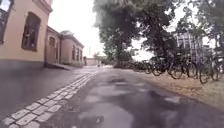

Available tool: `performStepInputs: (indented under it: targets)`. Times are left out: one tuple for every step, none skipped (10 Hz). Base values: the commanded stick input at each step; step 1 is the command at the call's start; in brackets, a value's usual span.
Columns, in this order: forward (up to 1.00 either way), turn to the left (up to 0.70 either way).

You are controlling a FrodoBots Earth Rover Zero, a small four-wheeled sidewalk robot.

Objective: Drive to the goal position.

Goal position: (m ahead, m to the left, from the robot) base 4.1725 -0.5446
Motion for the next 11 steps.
performStepInputs:
  targets:
    - [0.7,0.0]
    - [0.7,0.0]
    - [0.7,0.0]
    - [0.7,0.0]
    - [0.7,0.0]
    - [0.7,0.0]
    - [0.7,0.0]
    - [0.7,0.0]
    - [0.7,0.0]
    - [0.7,0.0]
    - [0.7,0.0]
